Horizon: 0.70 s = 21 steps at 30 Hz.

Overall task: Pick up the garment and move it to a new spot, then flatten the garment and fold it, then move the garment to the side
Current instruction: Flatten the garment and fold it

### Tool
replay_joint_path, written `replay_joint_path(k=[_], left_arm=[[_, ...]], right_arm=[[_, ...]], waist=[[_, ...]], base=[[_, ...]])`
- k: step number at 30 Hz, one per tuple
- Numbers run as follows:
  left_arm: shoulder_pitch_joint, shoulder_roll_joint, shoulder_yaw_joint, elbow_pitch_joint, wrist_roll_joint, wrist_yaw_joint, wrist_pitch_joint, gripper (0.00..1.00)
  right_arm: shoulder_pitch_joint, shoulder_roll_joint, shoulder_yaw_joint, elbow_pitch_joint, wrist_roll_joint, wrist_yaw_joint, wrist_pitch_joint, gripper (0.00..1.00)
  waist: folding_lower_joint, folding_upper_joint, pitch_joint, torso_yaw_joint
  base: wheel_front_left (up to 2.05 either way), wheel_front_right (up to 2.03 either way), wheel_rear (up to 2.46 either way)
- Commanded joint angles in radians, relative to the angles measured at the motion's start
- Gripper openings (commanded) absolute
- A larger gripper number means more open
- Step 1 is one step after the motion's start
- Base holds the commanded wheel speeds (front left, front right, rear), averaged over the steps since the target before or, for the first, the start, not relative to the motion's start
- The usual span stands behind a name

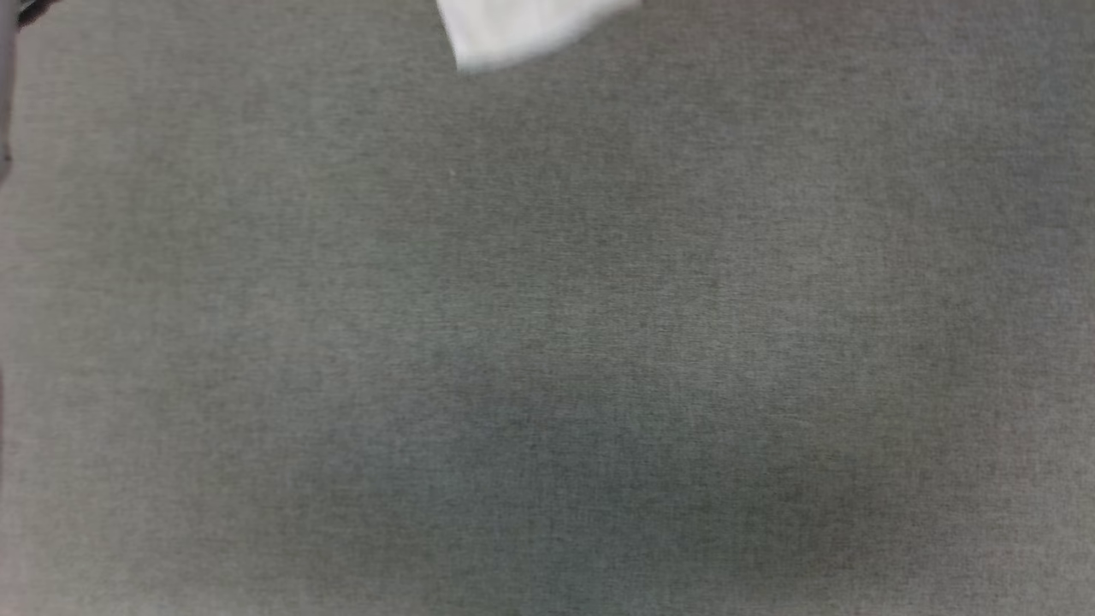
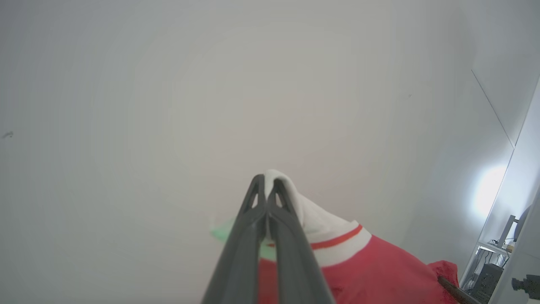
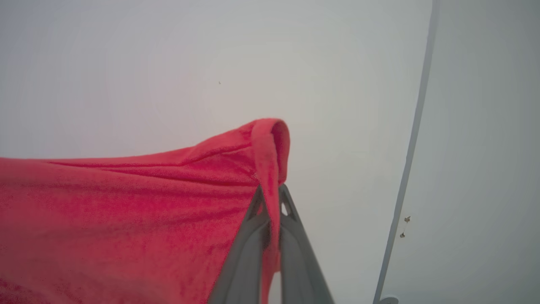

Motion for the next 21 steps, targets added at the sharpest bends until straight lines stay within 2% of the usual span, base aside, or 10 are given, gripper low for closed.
replay_joint_path(k=[1,7,12,15,21], left_arm=[[0.029,0.017,0.013,0.007,0.015,0.004,-0.007,0.0],[0.198,0.001,0.055,-0.079,0.013,0.004,-0.007,0.0],[0.452,0.01,0.016,-0.239,-0.069,0.003,-0.006,0.0],[0.622,0.039,-0.016,-0.35,-0.098,0.003,-0.004,0.0],[0.926,0.153,-0.128,-0.562,-0.079,0.003,-0.005,0.0]], right_arm=[[0.006,-0.005,-0.009,0.021,-0.001,-0.005,-0.005,0.0],[0.096,0.035,0.023,0.057,0.003,-0.004,-0.006,0.0],[0.298,0.038,0.095,-0.036,0.074,-0.003,0.044,0.0],[0.457,0.005,0.146,-0.147,0.151,-0.003,0.082,0.0],[0.774,-0.098,0.222,-0.369,0.282,-0.003,0.148,0.0]], waist=[[0.0,0.0,0.017,-0.018],[0.0,0.0,0.007,-0.016],[0.0,0.0,-0.011,-0.01],[0.0,0.0,-0.028,-0.007],[0.0,0.0,-0.081,-0.007]], base=[[0.0,0.0,0.0],[0.0,0.0,0.0],[0.0,0.0,0.0],[0.0,0.0,0.0],[0.0,0.0,0.0]])
